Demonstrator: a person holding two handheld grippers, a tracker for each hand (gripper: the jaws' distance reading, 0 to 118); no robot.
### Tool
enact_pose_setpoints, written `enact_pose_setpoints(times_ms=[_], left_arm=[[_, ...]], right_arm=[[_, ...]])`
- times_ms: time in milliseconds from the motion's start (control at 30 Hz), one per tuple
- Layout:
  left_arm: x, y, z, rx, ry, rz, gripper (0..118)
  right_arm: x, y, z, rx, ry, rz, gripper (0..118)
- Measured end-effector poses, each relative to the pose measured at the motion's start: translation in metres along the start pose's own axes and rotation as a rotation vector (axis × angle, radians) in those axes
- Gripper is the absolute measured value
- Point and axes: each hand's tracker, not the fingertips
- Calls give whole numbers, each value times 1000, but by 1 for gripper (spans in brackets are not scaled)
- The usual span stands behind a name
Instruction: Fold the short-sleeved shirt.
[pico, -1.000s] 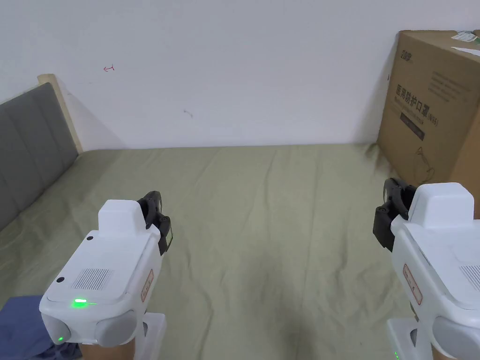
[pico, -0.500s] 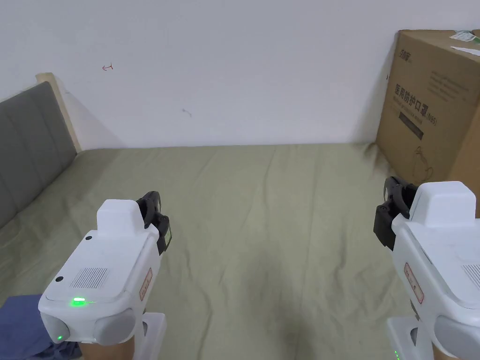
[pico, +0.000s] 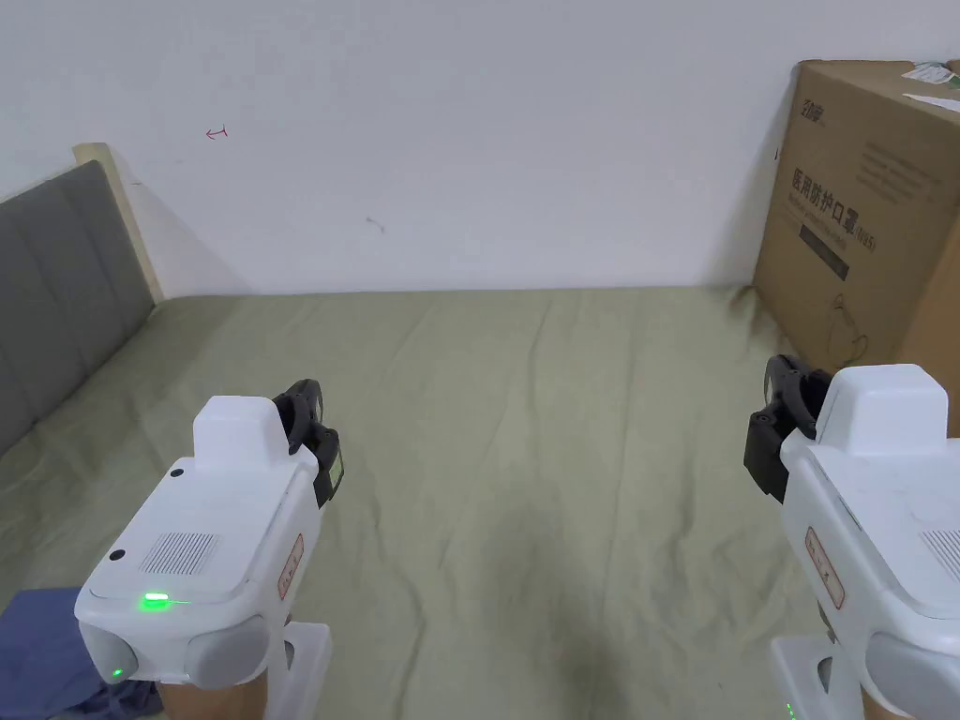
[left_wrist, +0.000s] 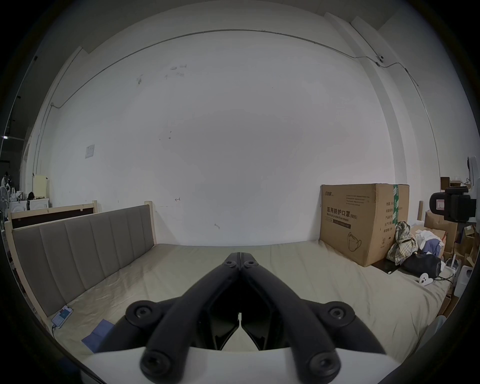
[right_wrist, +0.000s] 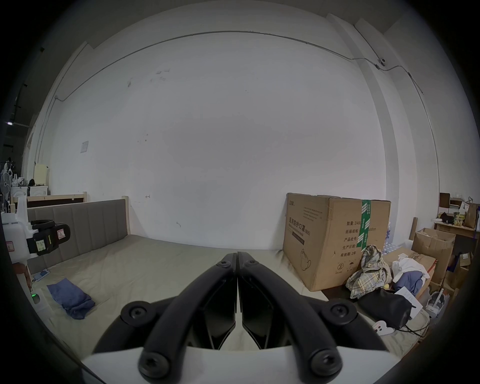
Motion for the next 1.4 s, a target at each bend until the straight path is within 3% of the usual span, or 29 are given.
enact_pose_setpoints(times_ms=[133,200,267,333,400,1400], left_arm=[[0,1,-1,-7,-2,-2,0],[1,2,-1,-15,10,11,12],[0,2,-1,-10,7,21,49],[1,2,-3,-13,15,19,92],[2,2,-5,-19,17,8,118],[4,-2,-4,4,26,-20,118]], right_arm=[[-1,-1,1,-6,1,-4,1],[-1,-1,1,-16,-1,-6,7],[0,-2,1,-18,-4,-14,47],[1,-3,-1,-26,-3,-18,98],[1,-6,-1,-18,-15,-18,114],[-1,-3,-2,-4,-46,-10,116]])
